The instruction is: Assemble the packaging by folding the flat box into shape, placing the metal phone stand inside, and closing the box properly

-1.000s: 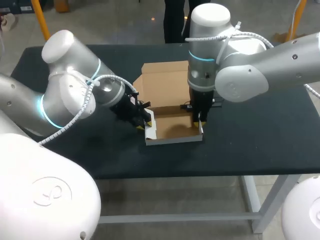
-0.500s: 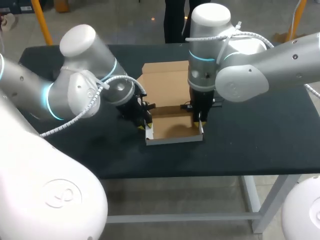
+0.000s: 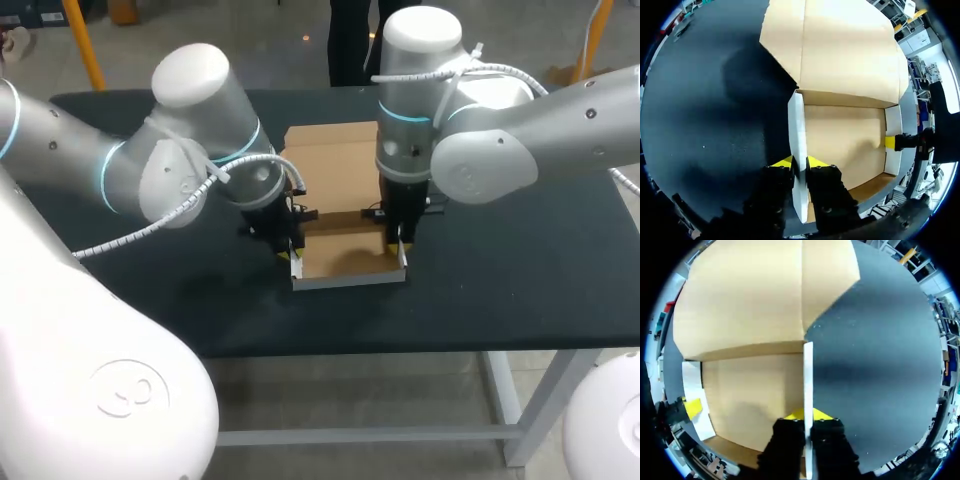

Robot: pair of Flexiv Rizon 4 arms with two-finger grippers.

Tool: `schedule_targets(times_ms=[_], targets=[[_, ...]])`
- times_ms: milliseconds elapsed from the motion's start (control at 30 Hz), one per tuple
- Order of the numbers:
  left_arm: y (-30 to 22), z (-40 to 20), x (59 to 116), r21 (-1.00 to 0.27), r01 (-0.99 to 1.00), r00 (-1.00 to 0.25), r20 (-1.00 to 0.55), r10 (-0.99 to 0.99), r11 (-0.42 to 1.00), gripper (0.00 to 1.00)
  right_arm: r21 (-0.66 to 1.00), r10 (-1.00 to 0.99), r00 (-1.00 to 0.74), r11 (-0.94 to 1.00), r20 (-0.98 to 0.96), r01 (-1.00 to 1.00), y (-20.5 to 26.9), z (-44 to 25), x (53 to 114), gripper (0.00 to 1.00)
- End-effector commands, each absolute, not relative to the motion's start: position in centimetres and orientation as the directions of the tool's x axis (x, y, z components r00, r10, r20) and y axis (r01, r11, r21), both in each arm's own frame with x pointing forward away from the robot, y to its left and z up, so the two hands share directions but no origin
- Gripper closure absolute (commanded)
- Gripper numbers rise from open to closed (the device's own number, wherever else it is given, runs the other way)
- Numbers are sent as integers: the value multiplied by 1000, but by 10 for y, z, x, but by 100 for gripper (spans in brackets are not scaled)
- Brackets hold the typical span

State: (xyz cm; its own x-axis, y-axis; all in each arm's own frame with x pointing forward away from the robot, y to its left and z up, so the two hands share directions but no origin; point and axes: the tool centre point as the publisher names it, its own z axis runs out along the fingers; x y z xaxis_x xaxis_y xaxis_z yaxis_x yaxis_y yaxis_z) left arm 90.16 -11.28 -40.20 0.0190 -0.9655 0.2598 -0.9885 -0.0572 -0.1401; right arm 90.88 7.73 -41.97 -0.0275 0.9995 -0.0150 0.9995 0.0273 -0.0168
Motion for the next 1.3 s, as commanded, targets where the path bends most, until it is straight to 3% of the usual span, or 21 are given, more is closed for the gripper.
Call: schedule_targets(times_ms=[33,233,467,967,1033,1133,1300], targets=[[-127,-420,907,-144,-988,74,-120,-990,-56,88,-20,999,-29,29,-15,999,82,-419,909,100],[-128,-423,907,-148,-987,79,-152,-985,-56,82,-20,999,-29,29,-15,999,82,-419,909,100],[-129,-428,907,-153,-986,88,-187,-978,-60,91,-20,999,-29,29,-15,999,82,-419,909,100],[-128,-432,909,-135,-989,86,-193,-977,-60,88,-20,999,-29,29,-15,999,82,-419,909,100],[-128,-433,909,-132,-989,86,-192,-978,-61,90,-20,999,-29,29,-15,999,82,-419,909,100],[-127,-434,909,-129,-990,86,-191,-978,-61,100,-20,999,-29,29,-15,999,82,-419,909,100],[-126,-434,909,-129,-990,88,-185,-979,-64,100,-20,999,-29,29,-15,999,82,-419,909,100]])
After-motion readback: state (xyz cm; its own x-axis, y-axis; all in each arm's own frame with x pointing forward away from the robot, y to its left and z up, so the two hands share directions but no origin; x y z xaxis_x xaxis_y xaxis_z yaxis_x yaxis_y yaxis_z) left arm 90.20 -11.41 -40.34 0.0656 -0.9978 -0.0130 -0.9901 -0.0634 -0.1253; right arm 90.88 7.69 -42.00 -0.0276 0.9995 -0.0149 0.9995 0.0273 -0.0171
